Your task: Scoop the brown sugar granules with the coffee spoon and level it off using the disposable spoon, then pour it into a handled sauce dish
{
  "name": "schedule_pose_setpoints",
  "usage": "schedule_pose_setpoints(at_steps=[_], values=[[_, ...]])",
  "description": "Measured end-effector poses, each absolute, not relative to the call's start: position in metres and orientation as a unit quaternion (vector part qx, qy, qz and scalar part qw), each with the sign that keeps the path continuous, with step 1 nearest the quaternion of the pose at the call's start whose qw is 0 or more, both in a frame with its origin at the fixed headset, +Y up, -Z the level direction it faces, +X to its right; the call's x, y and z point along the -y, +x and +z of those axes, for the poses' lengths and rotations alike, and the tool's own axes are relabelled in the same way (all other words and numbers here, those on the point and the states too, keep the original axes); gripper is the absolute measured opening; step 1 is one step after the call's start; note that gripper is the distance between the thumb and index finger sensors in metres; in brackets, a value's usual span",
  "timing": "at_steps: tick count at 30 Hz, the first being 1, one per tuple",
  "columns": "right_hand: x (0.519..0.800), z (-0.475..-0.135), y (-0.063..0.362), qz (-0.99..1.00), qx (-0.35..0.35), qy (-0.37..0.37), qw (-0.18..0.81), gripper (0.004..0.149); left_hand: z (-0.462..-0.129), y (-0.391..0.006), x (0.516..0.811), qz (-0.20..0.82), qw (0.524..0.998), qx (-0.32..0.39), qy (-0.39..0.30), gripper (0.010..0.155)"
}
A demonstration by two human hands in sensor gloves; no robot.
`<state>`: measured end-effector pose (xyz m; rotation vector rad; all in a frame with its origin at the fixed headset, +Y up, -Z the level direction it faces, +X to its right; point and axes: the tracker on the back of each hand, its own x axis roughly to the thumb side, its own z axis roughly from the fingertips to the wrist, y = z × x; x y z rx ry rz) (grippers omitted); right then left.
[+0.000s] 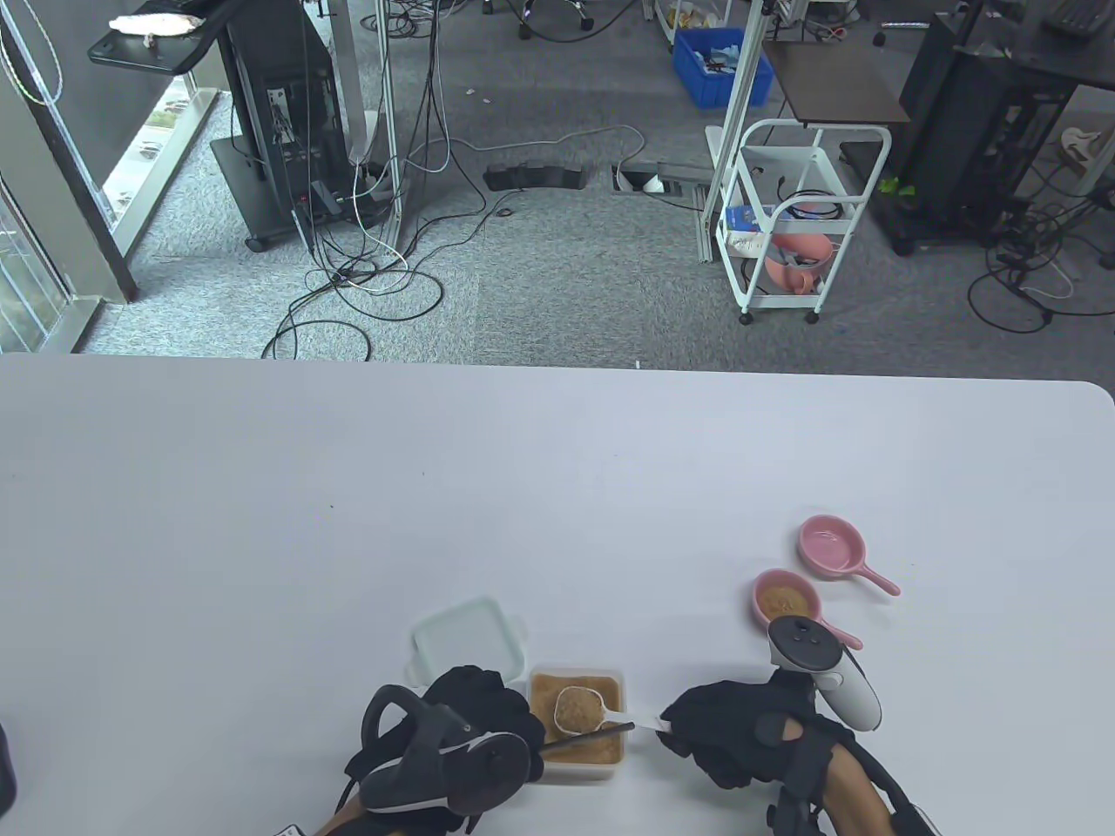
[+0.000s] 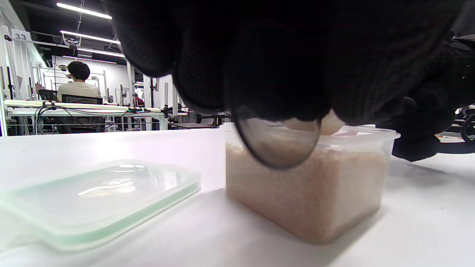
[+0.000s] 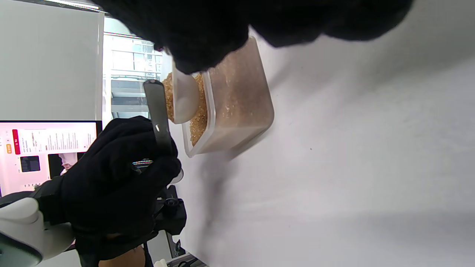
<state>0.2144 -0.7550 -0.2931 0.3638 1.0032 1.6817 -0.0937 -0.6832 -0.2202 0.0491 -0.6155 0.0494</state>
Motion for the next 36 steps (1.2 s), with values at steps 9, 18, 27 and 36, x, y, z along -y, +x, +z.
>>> schedule_pose_setpoints(at_steps=[9, 18, 27, 36], values=[[0.7551, -0.2929, 0.2137, 0.707, -0.424, 0.156, 0.544, 0.044, -0.2221, -0.0947, 0.6825, 0.017, 0.956, 0.293, 0.021, 0.04], [0.7555, -0.2926, 0.2132, 0.706, -0.427, 0.158, 0.542, 0.044, -0.223, -0.0953, 0.6819, 0.013, 0.957, 0.289, 0.017, 0.04], [0.7558, -0.2925, 0.2126, 0.707, -0.429, 0.16, 0.54, 0.044, -0.2248, -0.0975, 0.6811, 0.011, 0.96, 0.28, 0.012, 0.04], [0.7558, -0.2923, 0.212, 0.704, -0.43, 0.163, 0.542, 0.044, -0.2275, -0.1006, 0.6806, 0.012, 0.963, 0.27, 0.009, 0.04]])
